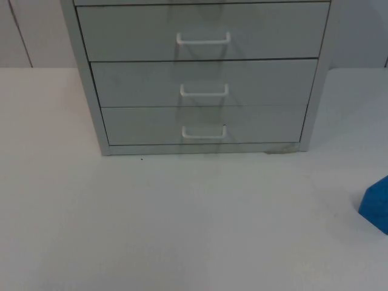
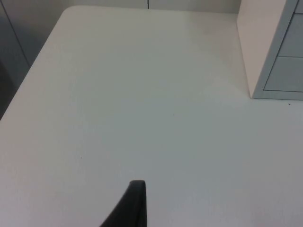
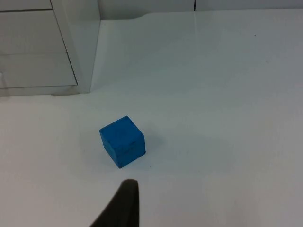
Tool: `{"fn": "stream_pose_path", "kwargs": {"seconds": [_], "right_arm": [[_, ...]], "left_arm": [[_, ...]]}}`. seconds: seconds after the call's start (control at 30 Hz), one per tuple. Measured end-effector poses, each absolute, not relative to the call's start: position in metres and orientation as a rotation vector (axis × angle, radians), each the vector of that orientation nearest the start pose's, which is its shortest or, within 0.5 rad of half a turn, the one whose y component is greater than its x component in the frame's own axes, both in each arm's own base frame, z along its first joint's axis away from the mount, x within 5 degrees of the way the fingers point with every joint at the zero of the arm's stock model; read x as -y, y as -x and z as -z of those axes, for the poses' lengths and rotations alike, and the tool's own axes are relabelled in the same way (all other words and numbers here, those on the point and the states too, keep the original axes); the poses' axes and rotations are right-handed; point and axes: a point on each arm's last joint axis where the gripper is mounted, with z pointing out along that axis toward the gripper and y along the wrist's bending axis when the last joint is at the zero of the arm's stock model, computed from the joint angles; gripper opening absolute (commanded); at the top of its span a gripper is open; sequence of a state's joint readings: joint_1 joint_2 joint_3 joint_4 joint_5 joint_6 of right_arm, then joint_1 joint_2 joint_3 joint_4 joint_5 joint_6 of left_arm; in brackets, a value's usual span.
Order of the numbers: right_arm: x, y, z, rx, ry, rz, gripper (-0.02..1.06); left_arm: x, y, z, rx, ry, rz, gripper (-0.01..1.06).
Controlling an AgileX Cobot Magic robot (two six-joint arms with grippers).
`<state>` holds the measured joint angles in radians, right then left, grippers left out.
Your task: Open the drawer with the left hand, place the block into the drawer with the right hand, then close the drawer with the left hand.
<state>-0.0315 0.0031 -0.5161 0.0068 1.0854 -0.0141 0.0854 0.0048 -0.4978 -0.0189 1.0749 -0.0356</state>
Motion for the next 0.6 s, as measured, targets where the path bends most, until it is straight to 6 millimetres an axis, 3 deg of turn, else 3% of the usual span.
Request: {"fn": "stream_pose_path", "kwargs": {"seconds": [0.6], "right_arm": [[-0.0008, 0.0073, -0.2797, -2.056, -0.017, 0.020, 1.05]], "left_arm": [[0.0019, 0.0044, -0.2755, -2.062, 0.124, -0.008, 1.05]]}}
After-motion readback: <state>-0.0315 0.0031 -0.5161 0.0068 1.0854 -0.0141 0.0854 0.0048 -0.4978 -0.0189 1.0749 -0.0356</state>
